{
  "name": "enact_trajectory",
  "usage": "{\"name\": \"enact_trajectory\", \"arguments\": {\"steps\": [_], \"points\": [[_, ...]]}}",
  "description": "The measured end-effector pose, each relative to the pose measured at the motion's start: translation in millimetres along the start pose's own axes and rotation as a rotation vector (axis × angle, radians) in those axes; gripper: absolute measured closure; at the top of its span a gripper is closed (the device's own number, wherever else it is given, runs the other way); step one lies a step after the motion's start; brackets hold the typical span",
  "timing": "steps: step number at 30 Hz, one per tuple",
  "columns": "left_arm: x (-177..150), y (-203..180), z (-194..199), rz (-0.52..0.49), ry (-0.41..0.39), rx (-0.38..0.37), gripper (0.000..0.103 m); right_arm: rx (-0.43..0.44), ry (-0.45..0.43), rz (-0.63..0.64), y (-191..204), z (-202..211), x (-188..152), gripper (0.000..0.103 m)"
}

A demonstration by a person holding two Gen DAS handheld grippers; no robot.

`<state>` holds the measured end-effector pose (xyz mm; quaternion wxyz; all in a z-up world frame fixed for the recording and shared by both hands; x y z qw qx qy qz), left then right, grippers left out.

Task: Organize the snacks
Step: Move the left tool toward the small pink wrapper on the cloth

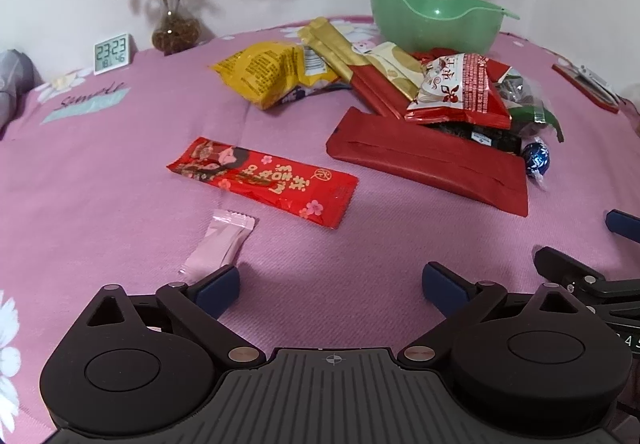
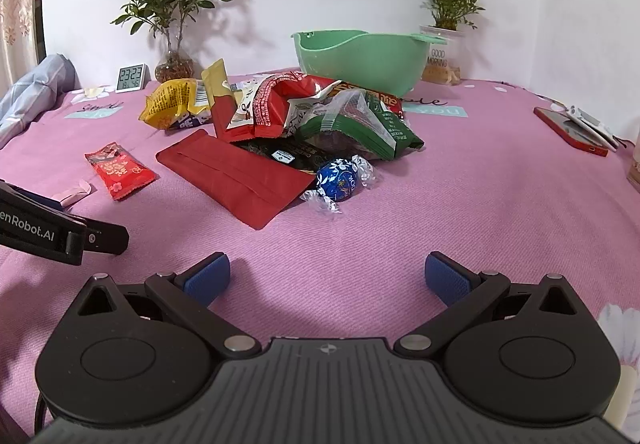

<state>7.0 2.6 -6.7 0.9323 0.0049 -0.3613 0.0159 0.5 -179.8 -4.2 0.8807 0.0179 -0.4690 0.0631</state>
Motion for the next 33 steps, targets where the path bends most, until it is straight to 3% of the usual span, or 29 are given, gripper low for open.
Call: {"name": "enact_trajectory", "arguments": {"steps": [16,33], "points": [[1.9,1.4,2.2,0.018,0.006,0.021,0.0,0.012,-0.015,0.007,0.6,2.1,-2.6,0.0],[-3.3,27.6,17.4,0.056,-0.011,0.063,0.0,0.017,-0.031,0.005,0.5,3.8,-5.9,0.0]]}}
Point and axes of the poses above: each gripper's, at about its wrist camera, not at the fingertips, and z roughly against the way its jaws point, y to its left, x to its top, the point moved 2 cm from there along -z, roughly the way its jaws point, and after that the axes turned 1 degree about z, right-handed, at the moved point
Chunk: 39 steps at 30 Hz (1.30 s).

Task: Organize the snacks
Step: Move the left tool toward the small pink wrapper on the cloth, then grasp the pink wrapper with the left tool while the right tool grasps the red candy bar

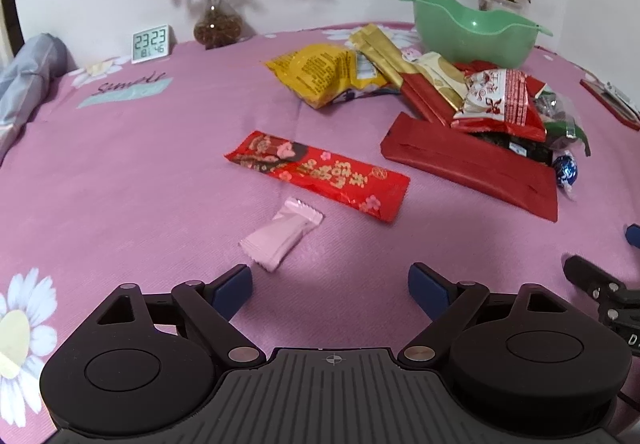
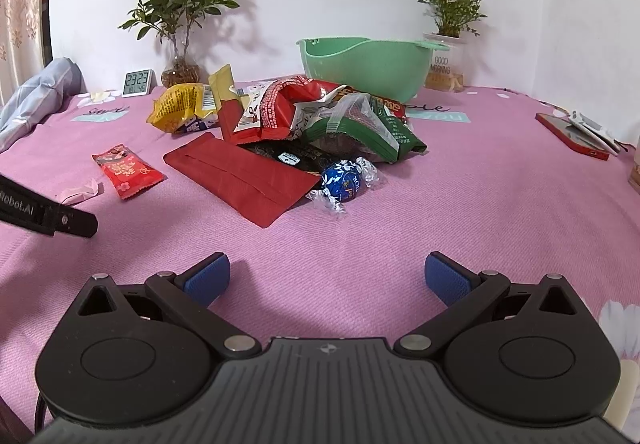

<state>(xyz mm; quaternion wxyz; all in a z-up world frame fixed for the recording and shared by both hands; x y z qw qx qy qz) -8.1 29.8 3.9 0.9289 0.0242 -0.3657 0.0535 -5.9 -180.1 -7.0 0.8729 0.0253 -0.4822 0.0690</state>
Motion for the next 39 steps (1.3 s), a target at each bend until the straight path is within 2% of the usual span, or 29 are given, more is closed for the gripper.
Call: {"name": "enact_trajectory", "arguments": {"steps": [5,8,16,18,20,22,24,27,29,34,39], "points": [[9.9,11.0,3.6,-0.001,-0.051,0.039,0.0,0.002,-0.003,-0.001,-0.1,0.7,-0.9,0.0],[13.4,20.7,1.1,0.007,-0.045,0.054,0.0,0.001,-0.004,0.0,0.2,0.8,-0.9,0.0],[15.7,35.9,-19.0,0.026,-0.019,0.021,0.0,0.018,0.001,0.004,-0.8,3.1,-1.4,0.0],[15.3,36.7,-18.8,0.027,-0.038,0.004,0.0,0.049,0.0,0.019,0.2,6.0,-1.3,0.0],[15.3,35.9,-18.0,0.016,-0.05,-0.006,0.0,0.12,-0.001,0.047,3.6,9.4,-0.2,0.0],[14.7,36.3,-16.9,0.011,-0.058,-0.01,0.013,0.221,0.013,0.054,9.7,10.9,5.2,0.001],[13.2,40.0,-16.3,0.017,-0.063,-0.007,0.016,0.292,0.014,0.057,16.8,10.2,14.4,0.005],[9.4,51.0,-12.5,0.057,-0.068,-0.012,0.016,0.349,0.01,0.088,32.5,4.0,31.9,0.013],[6.6,58.3,-8.6,0.075,-0.07,-0.016,0.017,0.392,0.007,0.12,46.7,-3.6,47.3,0.025],[-1.0,73.3,1.4,0.112,-0.063,-0.022,0.002,0.452,0.004,0.223,89.6,-34.5,82.0,0.025],[-9.1,79.0,10.4,0.117,-0.065,-0.015,0.0,0.477,0.035,0.327,133.1,-73.7,100.1,0.026]]}}
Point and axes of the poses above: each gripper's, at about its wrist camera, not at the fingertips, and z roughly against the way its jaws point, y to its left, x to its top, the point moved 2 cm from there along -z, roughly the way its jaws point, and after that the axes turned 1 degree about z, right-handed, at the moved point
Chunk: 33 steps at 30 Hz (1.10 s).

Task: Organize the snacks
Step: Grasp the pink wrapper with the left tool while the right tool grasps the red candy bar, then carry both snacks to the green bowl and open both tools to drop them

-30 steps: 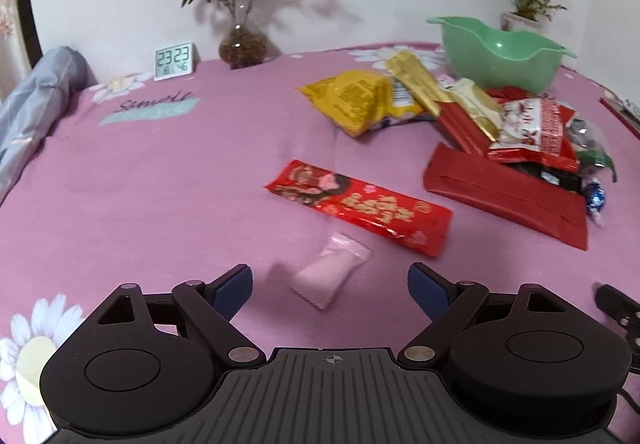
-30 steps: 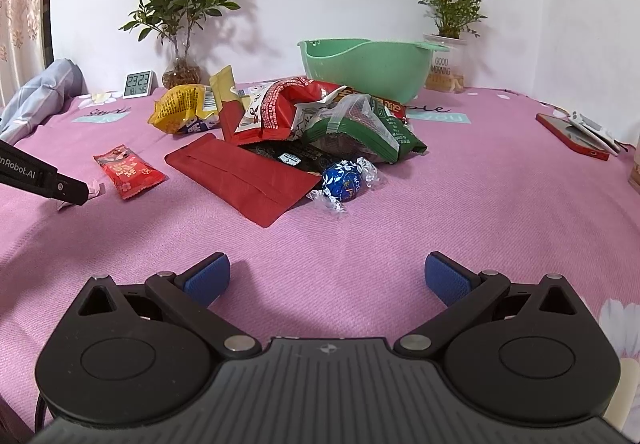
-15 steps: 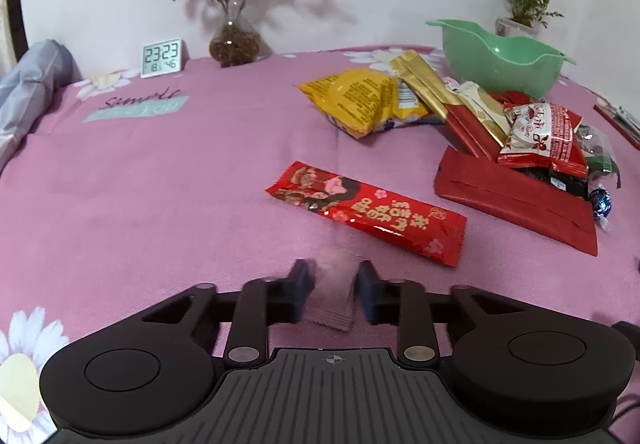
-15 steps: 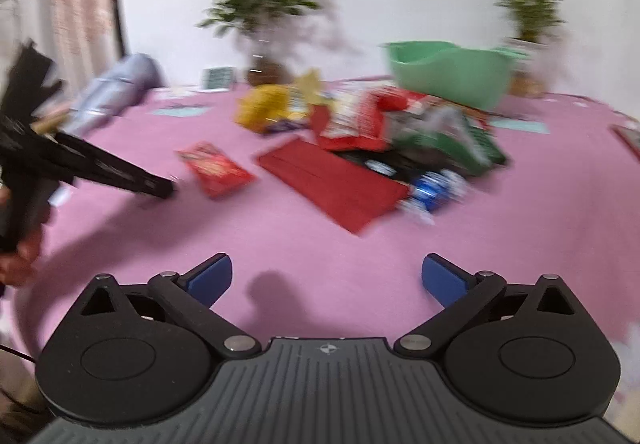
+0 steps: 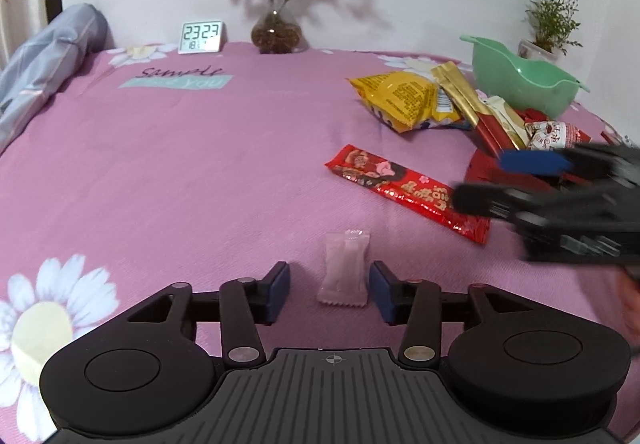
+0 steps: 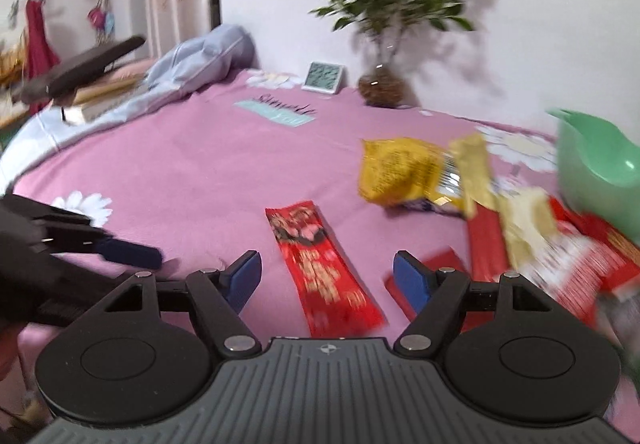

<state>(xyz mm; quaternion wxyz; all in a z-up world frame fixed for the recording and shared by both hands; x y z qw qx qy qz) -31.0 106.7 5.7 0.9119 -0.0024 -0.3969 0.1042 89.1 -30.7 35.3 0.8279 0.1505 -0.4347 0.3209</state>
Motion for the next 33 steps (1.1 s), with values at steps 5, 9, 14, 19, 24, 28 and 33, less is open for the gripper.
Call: {"name": "enact_trajectory", "arguments": {"steps": [5,9,14,19,24,28,33], "points": [[-4.1,-7.2,-4.6,-0.057,-0.011,0.027,0.0,0.007,0.088,0.021,3.3,-46.6,4.7,0.049],[-1.8,-9.9,-8.3,-0.077,-0.022,0.018,0.013,-0.015,0.09,0.023,6.2,-41.8,-6.0,0.064],[-3.6,-10.9,-9.7,-0.076,-0.039,0.007,0.017,-0.06,0.037,-0.023,5.6,1.2,-21.2,0.069],[-0.4,-17.4,-12.4,-0.086,-0.043,-0.002,0.015,-0.112,-0.06,-0.124,-5.2,66.8,-44.5,0.069],[5.5,-27.8,-15.2,-0.098,-0.041,-0.039,0.015,-0.248,-0.12,-0.203,-26.6,119.2,-70.4,0.069],[9.9,-39.2,-16.4,-0.121,-0.046,-0.059,0.015,-0.381,-0.192,-0.287,-52.0,160.7,-84.8,0.069],[23.0,-54.2,-16.8,-0.148,-0.055,-0.092,0.015,-0.476,-0.222,-0.379,-87.7,179.1,-91.2,0.069]]}}
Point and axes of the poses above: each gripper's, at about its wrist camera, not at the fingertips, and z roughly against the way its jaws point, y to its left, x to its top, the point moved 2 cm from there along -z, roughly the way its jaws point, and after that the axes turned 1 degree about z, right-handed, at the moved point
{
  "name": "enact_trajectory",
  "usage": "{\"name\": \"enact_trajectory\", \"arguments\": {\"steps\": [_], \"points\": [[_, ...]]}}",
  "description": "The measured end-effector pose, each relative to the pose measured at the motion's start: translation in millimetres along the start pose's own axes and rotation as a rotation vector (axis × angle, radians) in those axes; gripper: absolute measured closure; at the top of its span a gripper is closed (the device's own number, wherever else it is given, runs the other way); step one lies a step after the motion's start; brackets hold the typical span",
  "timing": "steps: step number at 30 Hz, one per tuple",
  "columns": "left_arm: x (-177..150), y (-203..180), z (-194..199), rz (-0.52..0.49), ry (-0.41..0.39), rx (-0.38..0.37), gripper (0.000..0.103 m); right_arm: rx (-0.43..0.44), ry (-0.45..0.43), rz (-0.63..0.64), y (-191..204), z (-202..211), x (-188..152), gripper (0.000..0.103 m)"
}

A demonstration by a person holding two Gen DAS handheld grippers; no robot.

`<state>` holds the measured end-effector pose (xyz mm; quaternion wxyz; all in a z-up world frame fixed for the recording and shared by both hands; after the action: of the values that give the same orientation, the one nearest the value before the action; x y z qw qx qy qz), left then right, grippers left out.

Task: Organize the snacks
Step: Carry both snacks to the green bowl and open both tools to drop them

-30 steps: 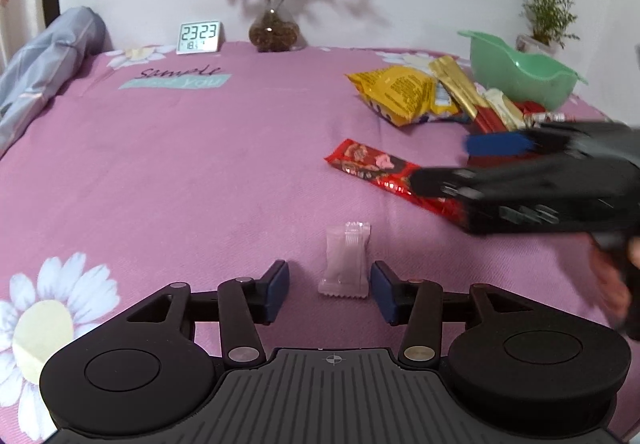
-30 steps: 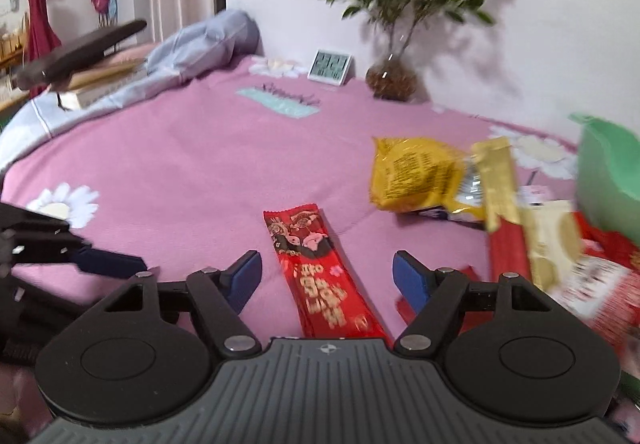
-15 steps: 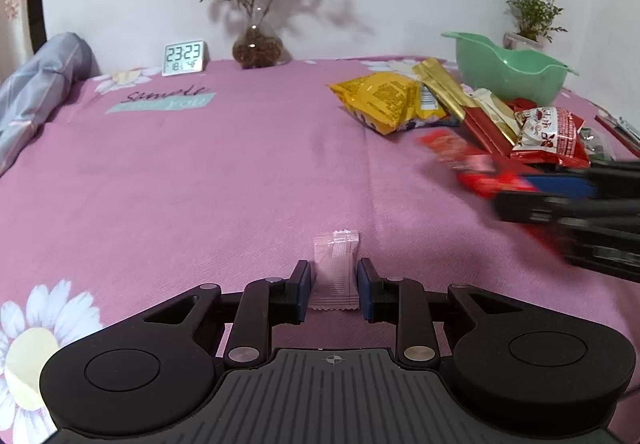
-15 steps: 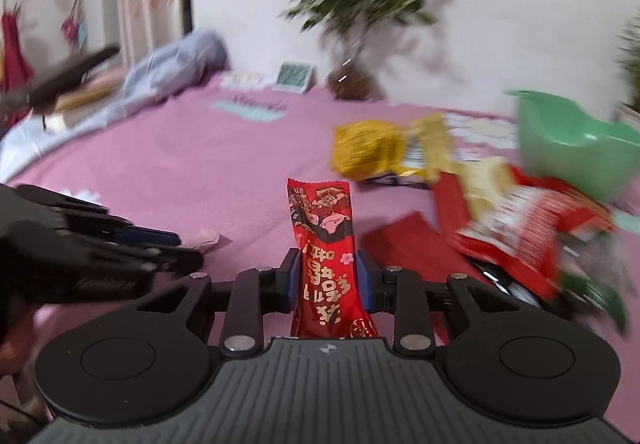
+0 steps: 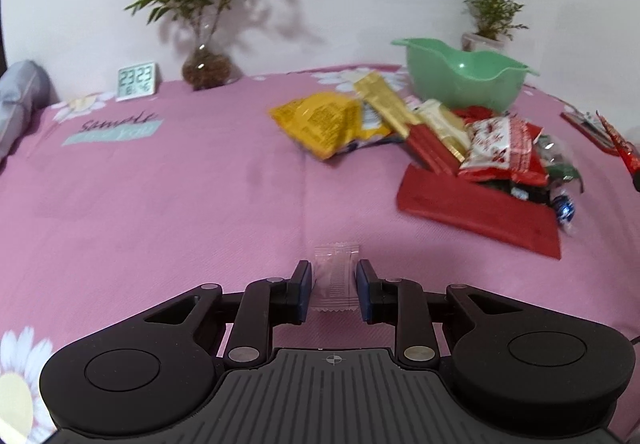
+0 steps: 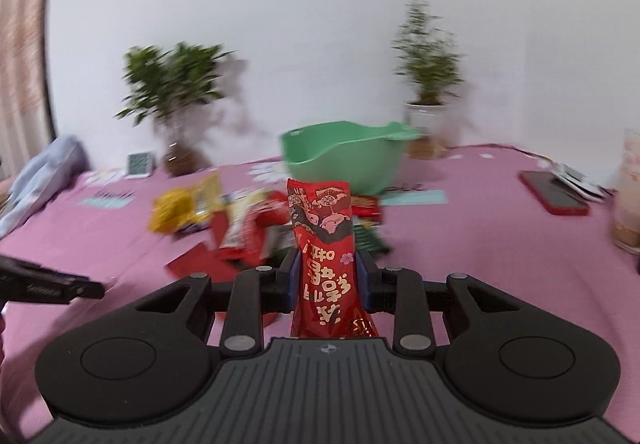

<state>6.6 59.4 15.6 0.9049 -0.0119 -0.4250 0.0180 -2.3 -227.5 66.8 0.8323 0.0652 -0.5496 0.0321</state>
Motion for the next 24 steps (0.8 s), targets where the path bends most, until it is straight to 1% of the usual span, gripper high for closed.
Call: {"name": "enact_trajectory", "arguments": {"steps": [5,9,14,16,20,22,24], "points": [[25.7,-12.3,1.6,-0.026,-0.034,-0.028,0.015,-0.009,-0.013,-0.072,-17.1,-13.2,13.4,0.069],[52.8,-21.6,0.7,-0.032,-0.054,-0.086,0.015,0.028,-0.023,-0.09,-18.7,-25.3,27.8,0.069],[99.2,-37.1,-8.0,-0.059,-0.089,-0.157,0.015,0.077,-0.053,-0.109,-21.1,-50.8,59.7,0.069],[120.4,-45.1,-14.6,-0.062,-0.1,-0.202,0.015,0.099,-0.061,-0.132,-24.0,-64.5,74.0,0.069],[162.2,-67.5,-32.0,-0.094,-0.14,-0.238,0.015,0.12,-0.08,-0.165,-29.3,-95.4,100.5,0.069],[183.7,-78.7,-46.5,-0.099,-0.145,-0.263,0.015,0.123,-0.073,-0.207,-34.6,-115.8,111.5,0.069],[203.4,-87.3,-64.0,-0.09,-0.137,-0.298,0.015,0.146,-0.057,-0.267,-42.1,-135.4,119.5,0.069]]}}
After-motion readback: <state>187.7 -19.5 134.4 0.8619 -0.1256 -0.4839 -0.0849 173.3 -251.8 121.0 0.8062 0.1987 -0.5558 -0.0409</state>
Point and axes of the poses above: each gripper's, at about its wrist camera, not at the fingertips, and z roughly against the way its jaws point, y to its left, x to its top, the point moved 2 cm from there along -z, roughly the way its jaws point, and after that the axes turned 1 degree about z, right-handed, at the moved point
